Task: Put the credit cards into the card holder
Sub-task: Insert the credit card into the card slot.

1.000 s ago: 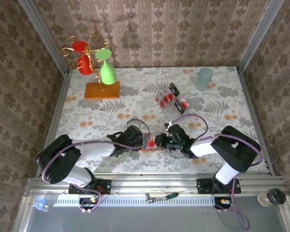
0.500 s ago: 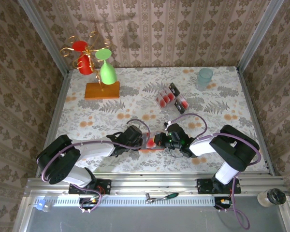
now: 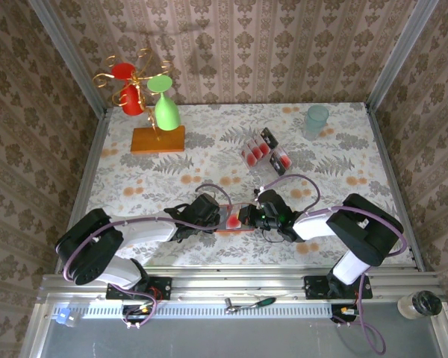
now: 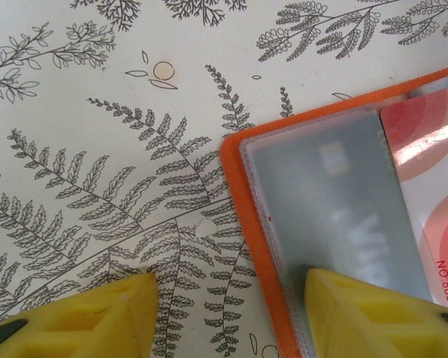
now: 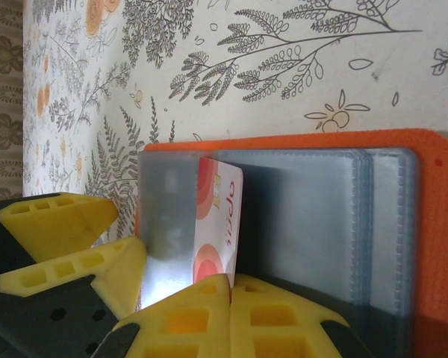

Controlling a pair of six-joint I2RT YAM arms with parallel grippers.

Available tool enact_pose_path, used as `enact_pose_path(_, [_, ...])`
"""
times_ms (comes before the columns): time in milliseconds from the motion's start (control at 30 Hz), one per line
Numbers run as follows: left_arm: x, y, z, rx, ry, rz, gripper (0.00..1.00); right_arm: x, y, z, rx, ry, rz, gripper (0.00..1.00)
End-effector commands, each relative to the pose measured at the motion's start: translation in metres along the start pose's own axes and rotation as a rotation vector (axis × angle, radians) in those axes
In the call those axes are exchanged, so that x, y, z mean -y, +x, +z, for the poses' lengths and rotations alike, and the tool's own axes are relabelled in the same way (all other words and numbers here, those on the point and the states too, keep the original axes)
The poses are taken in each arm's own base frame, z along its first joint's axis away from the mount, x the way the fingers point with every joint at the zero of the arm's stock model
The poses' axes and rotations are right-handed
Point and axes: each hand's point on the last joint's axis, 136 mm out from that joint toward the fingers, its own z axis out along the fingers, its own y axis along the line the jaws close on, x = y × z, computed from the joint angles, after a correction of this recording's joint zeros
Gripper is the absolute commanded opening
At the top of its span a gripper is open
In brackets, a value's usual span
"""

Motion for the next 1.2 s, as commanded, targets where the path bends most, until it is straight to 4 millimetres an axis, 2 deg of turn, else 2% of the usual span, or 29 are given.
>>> enact_pose_path(0, [-0.008, 0.017, 0.006, -0.048, -0.029, 0.006, 0.55, 0.028, 0.017, 0.0, -0.074, 0.105, 0.014, 0.0])
enact_pose_path(600, [-0.008, 0.018, 0.006, -0.047, -0.027, 0.004, 0.56, 0.029, 0.023, 0.01, -0.118, 0.108, 0.01, 0.01])
enact_pose_path(633, [-0.008, 0.019, 0.006, -0.048, -0.027, 0.004, 0.55, 0.029, 0.024, 0.01, -0.122, 0.107, 0.006, 0.04])
enact_pose_path(767, [-0.008, 0.018, 0.006, -0.047, -0.028, 0.004, 0.55, 0.025, 0.019, 0.005, -0.134, 0.123, -0.031, 0.32])
enact_pose_path(867, [-0.009, 0.02, 0.006, -0.048, -0.028, 0.003, 0.56, 0.02, 0.008, -0.006, -0.132, 0.147, -0.071, 0.41])
enact_pose_path(1033, [-0.01, 0.02, 0.007, -0.046, -0.029, 0.002, 0.55, 0.005, -0.01, -0.021, -0.124, 0.179, -0.161, 0.41])
enact_pose_path(1167, [-0.01, 0.022, 0.008, -0.049, -0.031, 0.004, 0.56, -0.004, -0.013, -0.018, -0.147, 0.173, -0.191, 0.33])
